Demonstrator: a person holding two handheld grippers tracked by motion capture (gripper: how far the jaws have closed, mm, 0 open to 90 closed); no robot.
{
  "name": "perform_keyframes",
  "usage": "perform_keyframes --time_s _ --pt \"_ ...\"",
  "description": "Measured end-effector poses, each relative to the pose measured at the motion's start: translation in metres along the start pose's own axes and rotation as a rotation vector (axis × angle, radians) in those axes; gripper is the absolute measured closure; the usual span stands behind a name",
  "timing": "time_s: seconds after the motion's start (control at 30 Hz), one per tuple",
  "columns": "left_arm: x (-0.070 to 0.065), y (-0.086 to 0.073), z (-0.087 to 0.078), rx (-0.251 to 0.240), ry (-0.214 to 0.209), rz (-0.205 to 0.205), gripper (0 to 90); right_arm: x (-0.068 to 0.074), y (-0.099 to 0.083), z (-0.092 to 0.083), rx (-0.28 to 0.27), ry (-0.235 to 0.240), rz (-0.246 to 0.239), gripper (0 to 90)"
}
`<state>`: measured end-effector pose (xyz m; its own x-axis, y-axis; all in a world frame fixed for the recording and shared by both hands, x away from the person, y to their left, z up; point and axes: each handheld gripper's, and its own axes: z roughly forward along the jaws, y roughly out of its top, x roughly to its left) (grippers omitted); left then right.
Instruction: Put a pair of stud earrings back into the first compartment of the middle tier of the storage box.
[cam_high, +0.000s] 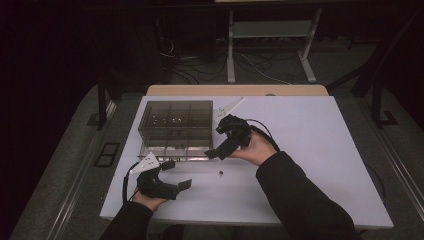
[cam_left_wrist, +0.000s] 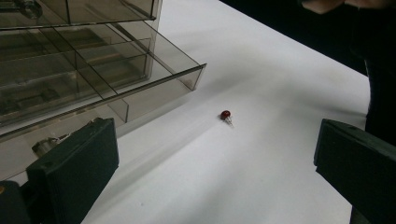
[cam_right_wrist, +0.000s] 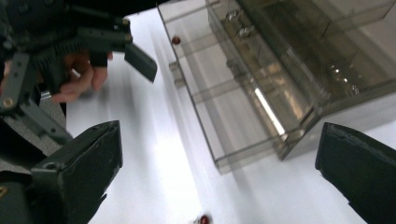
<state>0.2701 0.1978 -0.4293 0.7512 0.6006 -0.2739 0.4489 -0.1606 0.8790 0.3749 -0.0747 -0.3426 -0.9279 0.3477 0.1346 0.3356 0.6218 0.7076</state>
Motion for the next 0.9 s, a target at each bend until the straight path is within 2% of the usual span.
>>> perform_keyframes --time_s 0.2,0.63,0.7,0.77,0.8,0.9 --pt "0.000 0.000 0.000 0.002 -0.001 0.003 0.0 0.005 -0.019 0.003 0.015 0.013 0.024 0.1" --pt "0.000 0.000 0.000 0.003 -0.002 -0.002 0.0 0.002 -0.059 0.024 0.070 0.034 0.041 0.2" --pt "0.000 0.000 0.000 0.003 -0.002 -0.002 0.0 0.002 -0.065 0.028 0.079 0.046 0.040 6.4" --pt "0.000 0.000 0.000 0.004 -0.002 -0.001 0.0 0.000 -0.070 0.032 0.084 0.046 0.051 6.9" --pt "0.000 0.000 0.000 0.004 -0.003 -0.001 0.0 -0.001 -0.072 0.034 0.089 0.046 0.052 15.1" --pt "0.000 0.000 0.000 0.004 -0.003 -0.001 0.0 -0.001 -0.077 0.040 0.093 0.056 0.058 23.3"
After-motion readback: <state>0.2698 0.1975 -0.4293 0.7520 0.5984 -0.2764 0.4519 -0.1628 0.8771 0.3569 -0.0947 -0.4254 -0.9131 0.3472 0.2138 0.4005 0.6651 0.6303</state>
